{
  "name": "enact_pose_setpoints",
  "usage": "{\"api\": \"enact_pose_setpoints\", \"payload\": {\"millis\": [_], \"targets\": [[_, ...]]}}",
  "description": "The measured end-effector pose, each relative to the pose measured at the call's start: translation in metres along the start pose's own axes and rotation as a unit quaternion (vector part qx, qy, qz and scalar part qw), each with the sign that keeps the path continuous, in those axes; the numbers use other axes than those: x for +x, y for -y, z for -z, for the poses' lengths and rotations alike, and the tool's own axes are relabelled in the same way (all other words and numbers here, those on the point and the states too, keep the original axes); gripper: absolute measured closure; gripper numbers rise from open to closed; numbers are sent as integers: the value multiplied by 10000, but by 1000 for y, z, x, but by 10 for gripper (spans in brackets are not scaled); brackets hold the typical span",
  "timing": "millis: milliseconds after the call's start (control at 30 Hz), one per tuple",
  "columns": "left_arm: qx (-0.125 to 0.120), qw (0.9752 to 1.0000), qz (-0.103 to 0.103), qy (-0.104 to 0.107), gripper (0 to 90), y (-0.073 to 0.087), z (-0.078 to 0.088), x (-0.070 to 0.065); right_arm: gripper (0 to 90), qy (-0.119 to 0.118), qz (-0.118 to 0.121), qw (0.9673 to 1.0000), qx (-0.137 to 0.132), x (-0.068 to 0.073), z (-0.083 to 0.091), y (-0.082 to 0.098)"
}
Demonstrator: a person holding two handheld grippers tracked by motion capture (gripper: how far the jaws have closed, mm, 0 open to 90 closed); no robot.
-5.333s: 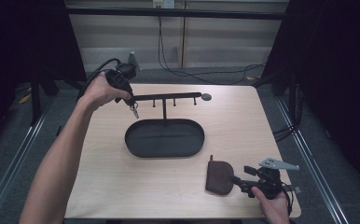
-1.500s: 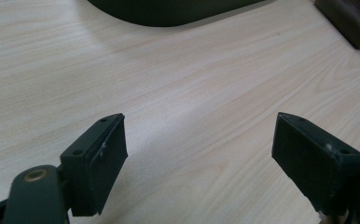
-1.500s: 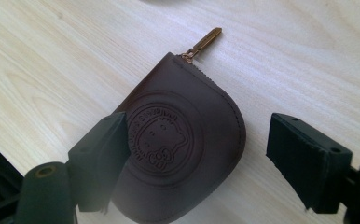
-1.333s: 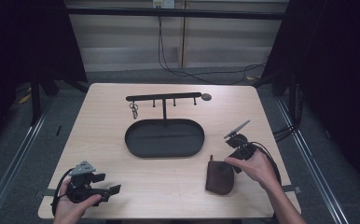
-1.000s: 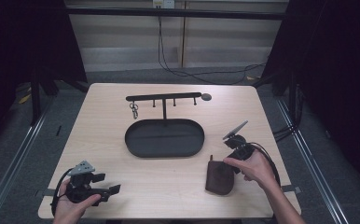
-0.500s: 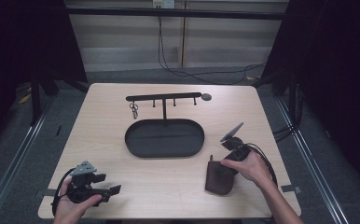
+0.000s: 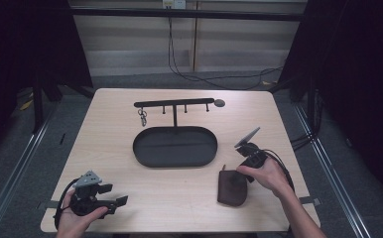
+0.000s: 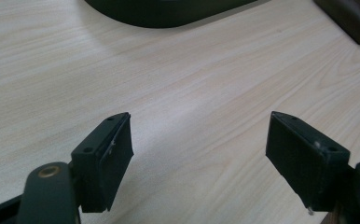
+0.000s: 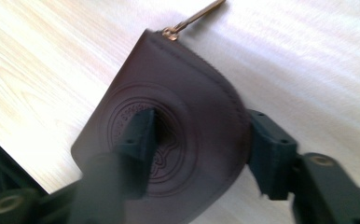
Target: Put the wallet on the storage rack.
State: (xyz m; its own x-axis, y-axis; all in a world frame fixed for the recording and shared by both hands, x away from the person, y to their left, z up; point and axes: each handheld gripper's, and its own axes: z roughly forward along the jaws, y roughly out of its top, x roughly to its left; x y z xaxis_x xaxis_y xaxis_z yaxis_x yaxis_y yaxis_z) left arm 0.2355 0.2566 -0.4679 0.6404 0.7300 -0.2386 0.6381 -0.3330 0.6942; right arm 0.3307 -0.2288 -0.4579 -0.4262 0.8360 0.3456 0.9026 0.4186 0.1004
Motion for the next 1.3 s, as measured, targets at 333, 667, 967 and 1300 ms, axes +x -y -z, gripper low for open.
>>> {"api": "enact_pose_setpoints", "payload": {"millis": [333, 667, 967, 1300], "targets": [[40, 9999, -15, 91, 224, 0, 0, 0, 675, 53, -77, 9999, -123, 6, 15, -6], [-4, 9999, 15, 134, 224, 0, 0, 1, 763, 32, -27, 9997, -242, 12, 30, -7], [-10, 9999, 8, 131, 224, -1, 1, 1, 802, 158, 9, 9996, -218, 18, 42, -12], [-10, 9999, 3, 127, 224, 0, 2, 1, 832, 482, -26, 9988, -100, 23, 57, -20]]}}
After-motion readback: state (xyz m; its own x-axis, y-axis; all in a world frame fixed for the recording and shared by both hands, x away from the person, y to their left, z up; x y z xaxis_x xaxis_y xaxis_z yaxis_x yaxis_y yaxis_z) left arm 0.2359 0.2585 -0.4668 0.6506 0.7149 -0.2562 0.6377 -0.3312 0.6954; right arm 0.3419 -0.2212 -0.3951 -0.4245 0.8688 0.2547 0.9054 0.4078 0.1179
